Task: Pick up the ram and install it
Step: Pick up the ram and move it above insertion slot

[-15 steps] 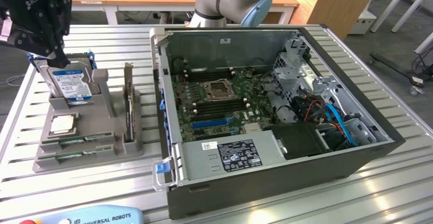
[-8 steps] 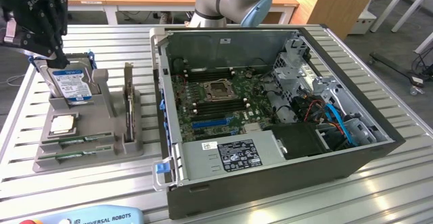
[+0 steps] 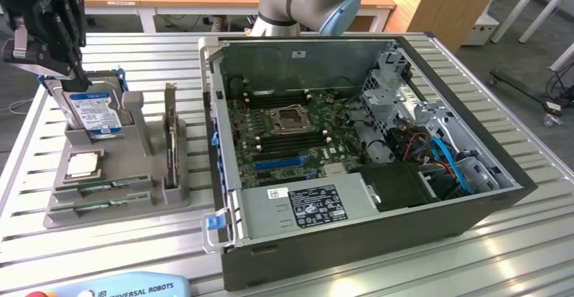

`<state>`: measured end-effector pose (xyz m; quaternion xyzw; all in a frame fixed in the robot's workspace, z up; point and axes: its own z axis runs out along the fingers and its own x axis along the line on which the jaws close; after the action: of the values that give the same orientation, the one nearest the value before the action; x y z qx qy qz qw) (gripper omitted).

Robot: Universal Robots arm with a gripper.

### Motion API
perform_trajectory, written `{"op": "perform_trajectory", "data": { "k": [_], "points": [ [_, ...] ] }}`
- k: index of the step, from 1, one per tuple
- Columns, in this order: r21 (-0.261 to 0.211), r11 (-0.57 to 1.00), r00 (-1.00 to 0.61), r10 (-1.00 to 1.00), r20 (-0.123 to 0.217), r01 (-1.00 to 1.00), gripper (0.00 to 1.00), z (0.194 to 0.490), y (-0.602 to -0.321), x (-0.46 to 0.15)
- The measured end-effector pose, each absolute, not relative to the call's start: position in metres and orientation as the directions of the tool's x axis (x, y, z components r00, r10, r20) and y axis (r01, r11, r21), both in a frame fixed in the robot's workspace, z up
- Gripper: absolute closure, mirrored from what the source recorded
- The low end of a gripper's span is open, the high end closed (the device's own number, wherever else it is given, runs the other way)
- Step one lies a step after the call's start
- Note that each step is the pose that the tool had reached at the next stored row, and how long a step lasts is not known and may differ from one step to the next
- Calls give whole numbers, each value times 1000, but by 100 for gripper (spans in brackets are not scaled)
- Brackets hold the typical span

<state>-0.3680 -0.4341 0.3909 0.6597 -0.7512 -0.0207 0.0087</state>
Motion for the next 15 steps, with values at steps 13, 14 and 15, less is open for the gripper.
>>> {"op": "perform_trajectory", "data": {
  "k": [13, 14, 15],
  "points": [
    [42, 128, -128, -992, -14, -991, 90, 389, -434, -368],
    [42, 128, -128, -992, -14, -991, 90, 389, -434, -368],
    [42, 128, -128, -992, -15, -991, 90, 388, -434, -368]
  ]
}}
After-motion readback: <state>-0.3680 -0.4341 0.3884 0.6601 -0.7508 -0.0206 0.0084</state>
